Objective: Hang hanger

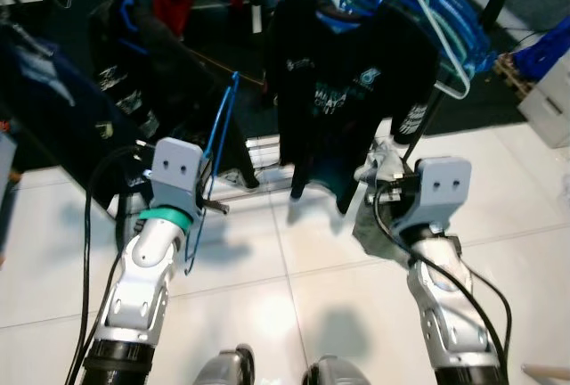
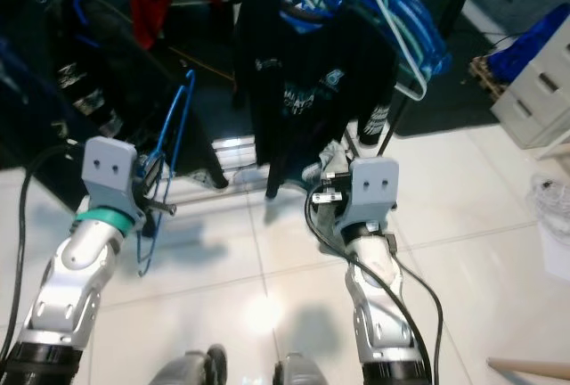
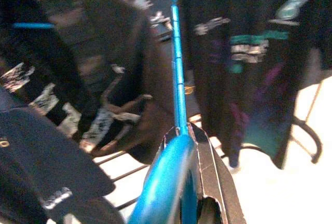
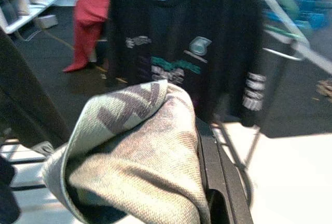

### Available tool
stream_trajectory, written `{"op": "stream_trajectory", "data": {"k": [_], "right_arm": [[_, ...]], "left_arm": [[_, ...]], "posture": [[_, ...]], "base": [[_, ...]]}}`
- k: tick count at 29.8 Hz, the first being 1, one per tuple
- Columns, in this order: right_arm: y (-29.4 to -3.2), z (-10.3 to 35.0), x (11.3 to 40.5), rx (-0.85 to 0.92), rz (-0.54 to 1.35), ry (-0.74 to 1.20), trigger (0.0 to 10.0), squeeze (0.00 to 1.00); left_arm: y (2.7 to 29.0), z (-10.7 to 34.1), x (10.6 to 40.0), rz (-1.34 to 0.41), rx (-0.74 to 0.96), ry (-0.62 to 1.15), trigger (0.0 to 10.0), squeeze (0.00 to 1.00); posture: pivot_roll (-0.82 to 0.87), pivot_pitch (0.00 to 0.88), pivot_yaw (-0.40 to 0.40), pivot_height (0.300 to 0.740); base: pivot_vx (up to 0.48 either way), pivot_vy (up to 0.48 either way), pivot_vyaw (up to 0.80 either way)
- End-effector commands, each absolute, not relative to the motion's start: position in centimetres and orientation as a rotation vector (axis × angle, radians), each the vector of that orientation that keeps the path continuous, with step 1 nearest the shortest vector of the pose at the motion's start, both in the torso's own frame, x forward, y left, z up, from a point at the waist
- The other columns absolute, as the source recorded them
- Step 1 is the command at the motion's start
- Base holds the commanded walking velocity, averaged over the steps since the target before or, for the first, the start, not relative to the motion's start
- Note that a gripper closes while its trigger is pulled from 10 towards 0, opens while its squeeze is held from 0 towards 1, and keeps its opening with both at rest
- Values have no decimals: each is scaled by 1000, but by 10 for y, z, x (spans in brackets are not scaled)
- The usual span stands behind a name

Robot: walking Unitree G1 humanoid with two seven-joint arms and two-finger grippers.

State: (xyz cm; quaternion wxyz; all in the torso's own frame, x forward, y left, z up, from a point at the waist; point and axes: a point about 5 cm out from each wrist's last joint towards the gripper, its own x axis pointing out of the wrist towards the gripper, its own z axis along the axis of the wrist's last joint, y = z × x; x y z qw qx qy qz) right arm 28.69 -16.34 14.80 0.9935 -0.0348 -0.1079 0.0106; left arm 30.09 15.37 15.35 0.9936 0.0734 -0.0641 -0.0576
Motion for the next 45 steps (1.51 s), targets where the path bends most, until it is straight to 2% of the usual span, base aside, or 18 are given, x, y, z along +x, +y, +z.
{"op": "stream_trajectory", "data": {"k": [1,8,14,23,45], "right_arm": [[-165,145,285,-63,14,-209,10000,0],[-165,145,286,-60,16,-205,10000,0],[-165,142,286,-63,13,-194,10000,0],[-166,142,288,-59,11,-188,10000,0],[-164,142,290,-52,17,-190,10000,0]], "left_arm": [[152,151,299,-125,154,-118,10000,0],[152,150,299,-126,154,-114,10000,0],[151,148,298,-129,133,-89,10000,0],[149,144,299,-139,71,-8,10000,0],[159,143,303,-81,80,20,10000,0]], "posture": [[-107,87,58,740],[-106,89,57,740],[-106,90,56,740],[-102,89,55,740],[-97,88,54,740]], "base": [[-375,0,0],[-333,0,0],[0,0,-142],[0,0,-800],[0,0,-800]]}}
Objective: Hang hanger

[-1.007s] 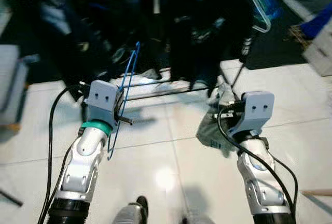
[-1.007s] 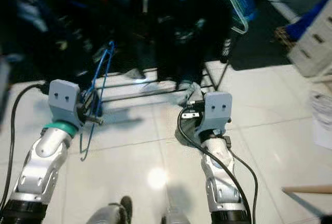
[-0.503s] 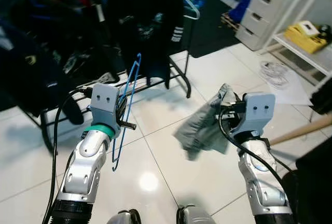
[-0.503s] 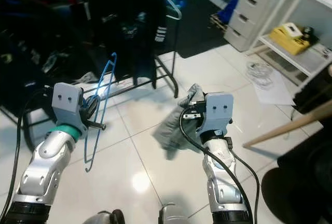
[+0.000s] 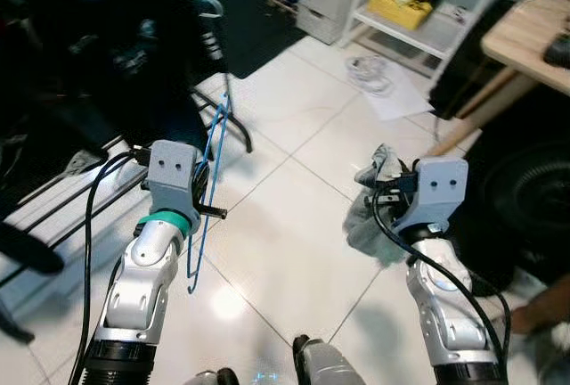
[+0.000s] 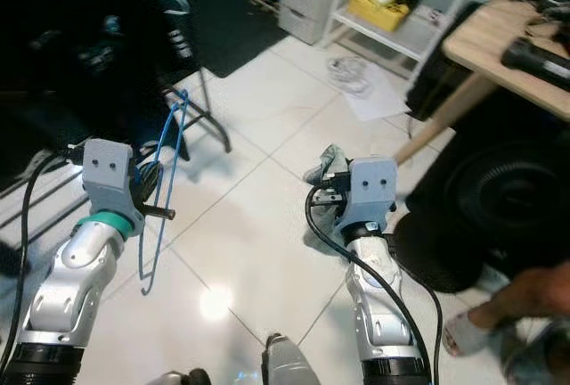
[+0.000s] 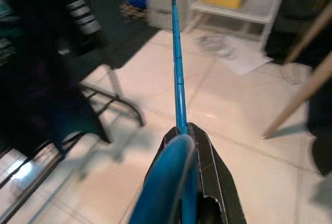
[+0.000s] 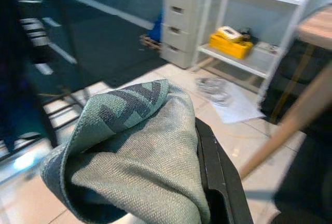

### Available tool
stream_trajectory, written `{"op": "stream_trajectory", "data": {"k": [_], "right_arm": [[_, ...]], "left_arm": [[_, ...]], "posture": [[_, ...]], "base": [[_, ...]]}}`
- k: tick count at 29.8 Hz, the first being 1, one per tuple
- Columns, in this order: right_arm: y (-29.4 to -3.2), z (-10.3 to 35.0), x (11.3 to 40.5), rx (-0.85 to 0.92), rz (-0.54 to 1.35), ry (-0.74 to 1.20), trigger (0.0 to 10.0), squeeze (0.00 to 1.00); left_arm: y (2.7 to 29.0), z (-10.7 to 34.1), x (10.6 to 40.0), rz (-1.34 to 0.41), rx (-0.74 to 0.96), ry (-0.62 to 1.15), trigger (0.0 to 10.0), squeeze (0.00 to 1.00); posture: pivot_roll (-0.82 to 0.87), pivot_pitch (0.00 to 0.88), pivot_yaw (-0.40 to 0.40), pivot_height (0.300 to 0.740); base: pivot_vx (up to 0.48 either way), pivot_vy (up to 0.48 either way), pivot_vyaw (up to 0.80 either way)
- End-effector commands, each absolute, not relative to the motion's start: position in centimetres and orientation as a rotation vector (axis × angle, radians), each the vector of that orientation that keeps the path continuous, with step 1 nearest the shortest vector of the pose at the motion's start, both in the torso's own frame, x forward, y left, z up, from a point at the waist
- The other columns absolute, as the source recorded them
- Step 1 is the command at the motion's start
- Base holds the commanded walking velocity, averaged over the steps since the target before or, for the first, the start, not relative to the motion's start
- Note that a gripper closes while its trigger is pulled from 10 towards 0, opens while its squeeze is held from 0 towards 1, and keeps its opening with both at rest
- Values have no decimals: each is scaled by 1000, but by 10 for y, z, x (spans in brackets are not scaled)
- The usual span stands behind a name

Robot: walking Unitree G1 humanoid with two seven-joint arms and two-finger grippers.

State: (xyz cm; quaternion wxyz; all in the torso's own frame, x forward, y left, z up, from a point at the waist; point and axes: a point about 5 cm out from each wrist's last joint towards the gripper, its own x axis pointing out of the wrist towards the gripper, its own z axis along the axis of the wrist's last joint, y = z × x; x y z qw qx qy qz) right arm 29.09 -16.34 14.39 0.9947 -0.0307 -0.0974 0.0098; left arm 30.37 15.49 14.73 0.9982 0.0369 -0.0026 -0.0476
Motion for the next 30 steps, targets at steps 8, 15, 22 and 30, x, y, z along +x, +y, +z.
{"op": "stream_trajectory", "data": {"k": [8,15,22,30], "right_arm": [[-164,144,292,-55,16,-198,10000,0],[-165,145,291,-57,16,-200,10000,0],[-165,145,292,-59,18,-198,10000,0],[-165,143,291,-61,22,-193,10000,0]], "left_arm": [[158,146,305,-75,72,12,10000,0],[158,146,305,-77,72,11,10000,0],[157,146,305,-80,72,10,10000,0],[158,141,304,-81,79,23,10000,0]], "posture": [[-99,88,51,740],[-98,90,51,740],[-98,90,51,740],[-97,88,48,740]], "base": [[0,0,-800],[0,0,-800],[0,0,-800],[0,0,-800]]}}
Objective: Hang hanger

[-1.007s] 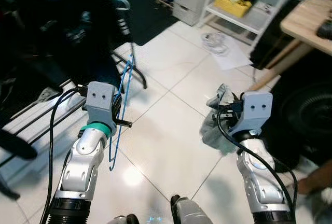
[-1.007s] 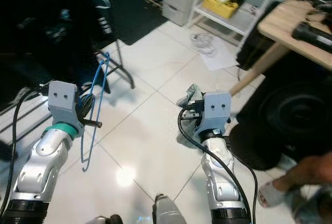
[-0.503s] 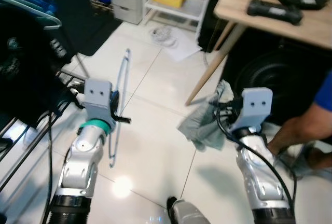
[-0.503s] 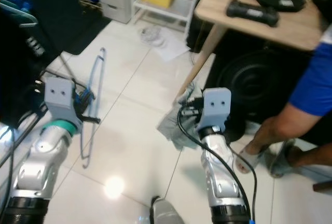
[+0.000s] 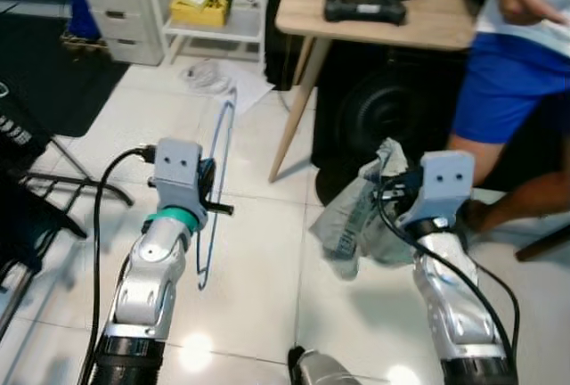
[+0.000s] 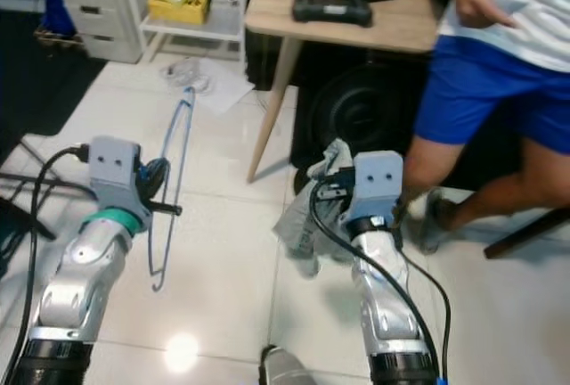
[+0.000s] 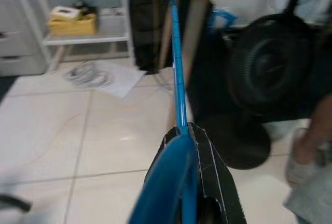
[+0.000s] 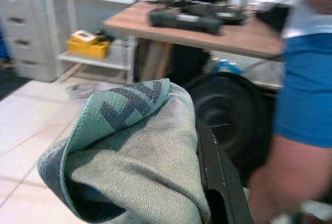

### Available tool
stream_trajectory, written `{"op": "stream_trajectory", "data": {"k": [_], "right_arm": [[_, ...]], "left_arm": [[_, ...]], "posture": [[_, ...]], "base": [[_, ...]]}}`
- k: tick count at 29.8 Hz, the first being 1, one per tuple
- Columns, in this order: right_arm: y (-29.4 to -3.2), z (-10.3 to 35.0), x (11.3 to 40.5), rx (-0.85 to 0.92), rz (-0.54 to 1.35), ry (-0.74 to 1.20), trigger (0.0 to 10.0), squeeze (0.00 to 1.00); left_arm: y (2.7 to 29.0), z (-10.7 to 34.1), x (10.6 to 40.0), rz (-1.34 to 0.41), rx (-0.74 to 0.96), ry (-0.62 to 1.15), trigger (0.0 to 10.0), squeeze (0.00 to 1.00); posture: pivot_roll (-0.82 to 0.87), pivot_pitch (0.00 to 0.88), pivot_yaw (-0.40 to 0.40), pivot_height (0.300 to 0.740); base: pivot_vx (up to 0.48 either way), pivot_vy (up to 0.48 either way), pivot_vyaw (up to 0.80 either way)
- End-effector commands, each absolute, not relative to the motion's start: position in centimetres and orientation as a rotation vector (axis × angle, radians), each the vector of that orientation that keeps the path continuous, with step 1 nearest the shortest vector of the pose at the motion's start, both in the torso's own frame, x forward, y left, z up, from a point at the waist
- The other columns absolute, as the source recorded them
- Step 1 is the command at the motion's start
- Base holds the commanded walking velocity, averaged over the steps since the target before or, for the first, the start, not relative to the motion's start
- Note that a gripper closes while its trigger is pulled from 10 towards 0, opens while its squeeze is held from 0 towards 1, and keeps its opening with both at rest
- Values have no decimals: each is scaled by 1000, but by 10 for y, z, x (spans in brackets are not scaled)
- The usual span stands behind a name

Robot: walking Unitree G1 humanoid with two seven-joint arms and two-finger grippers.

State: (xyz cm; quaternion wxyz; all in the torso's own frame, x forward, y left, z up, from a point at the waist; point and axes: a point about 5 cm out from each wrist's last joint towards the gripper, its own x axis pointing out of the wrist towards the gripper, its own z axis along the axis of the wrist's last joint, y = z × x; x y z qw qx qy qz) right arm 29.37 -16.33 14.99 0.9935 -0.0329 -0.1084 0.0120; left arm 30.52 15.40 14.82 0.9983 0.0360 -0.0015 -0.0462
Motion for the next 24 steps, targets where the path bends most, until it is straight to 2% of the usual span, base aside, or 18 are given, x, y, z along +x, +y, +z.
{"op": "stream_trajectory", "data": {"k": [1,12,24], "right_arm": [[-165,143,291,-62,22,-193,10000,0],[-164,153,294,-98,29,-237,10000,0],[-162,185,299,-96,21,-344,10000,0]], "left_arm": [[158,141,303,-80,81,24,10000,0],[158,149,303,-85,116,-12,10000,0],[152,174,308,-108,126,-95,10000,0]], "posture": [[-95,88,47,740],[-87,83,49,740],[-81,79,59,740]], "base": [[0,0,-800],[0,0,-800],[0,0,-800]]}}
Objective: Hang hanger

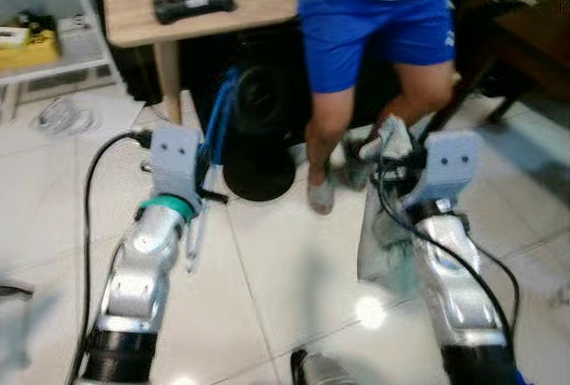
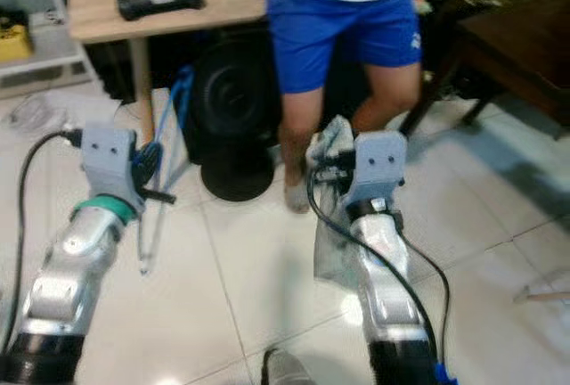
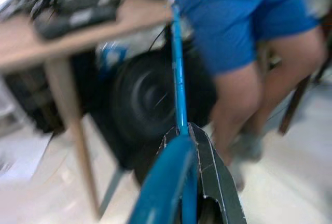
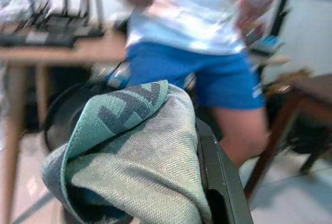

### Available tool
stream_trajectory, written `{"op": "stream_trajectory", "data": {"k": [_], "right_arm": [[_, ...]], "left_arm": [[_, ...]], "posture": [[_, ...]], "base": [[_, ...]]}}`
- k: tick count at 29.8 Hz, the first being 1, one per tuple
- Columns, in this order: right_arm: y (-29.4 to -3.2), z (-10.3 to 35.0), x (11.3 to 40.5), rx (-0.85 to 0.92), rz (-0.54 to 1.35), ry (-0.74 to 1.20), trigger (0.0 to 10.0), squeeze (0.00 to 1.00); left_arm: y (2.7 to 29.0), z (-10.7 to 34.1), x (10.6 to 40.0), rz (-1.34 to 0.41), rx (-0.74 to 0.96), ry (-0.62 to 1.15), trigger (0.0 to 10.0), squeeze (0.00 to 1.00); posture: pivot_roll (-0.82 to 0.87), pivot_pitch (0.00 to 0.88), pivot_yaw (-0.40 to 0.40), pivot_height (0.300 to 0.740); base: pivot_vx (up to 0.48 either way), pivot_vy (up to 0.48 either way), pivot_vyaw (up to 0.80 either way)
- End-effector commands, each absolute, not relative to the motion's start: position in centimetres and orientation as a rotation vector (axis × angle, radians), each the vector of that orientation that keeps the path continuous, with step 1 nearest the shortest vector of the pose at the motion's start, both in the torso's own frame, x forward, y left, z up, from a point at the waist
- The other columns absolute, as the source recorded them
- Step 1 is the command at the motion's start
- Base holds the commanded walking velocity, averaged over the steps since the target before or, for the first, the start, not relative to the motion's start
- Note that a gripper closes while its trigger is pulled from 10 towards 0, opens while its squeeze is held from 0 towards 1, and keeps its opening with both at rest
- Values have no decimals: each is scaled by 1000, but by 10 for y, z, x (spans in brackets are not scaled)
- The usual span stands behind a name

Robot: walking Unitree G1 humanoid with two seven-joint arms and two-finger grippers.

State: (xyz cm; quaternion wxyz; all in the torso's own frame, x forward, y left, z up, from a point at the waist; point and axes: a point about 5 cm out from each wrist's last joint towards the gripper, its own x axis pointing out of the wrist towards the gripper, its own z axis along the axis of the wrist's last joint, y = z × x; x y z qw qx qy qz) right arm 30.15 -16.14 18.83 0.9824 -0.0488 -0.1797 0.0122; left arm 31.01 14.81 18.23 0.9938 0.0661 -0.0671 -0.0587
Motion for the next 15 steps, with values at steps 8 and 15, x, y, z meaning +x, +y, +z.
{"op": "stream_trajectory", "data": {"k": [8,15], "right_arm": [[-161,197,300,-85,17,-381,10000,0],[-161,198,300,-80,14,-379,10000,0]], "left_arm": [[149,186,309,-114,117,-127,10000,0],[147,189,309,-114,107,-130,10000,0]], "posture": [[-80,83,57,740],[-80,87,54,740]], "base": [[0,0,-800],[0,0,-800]]}}
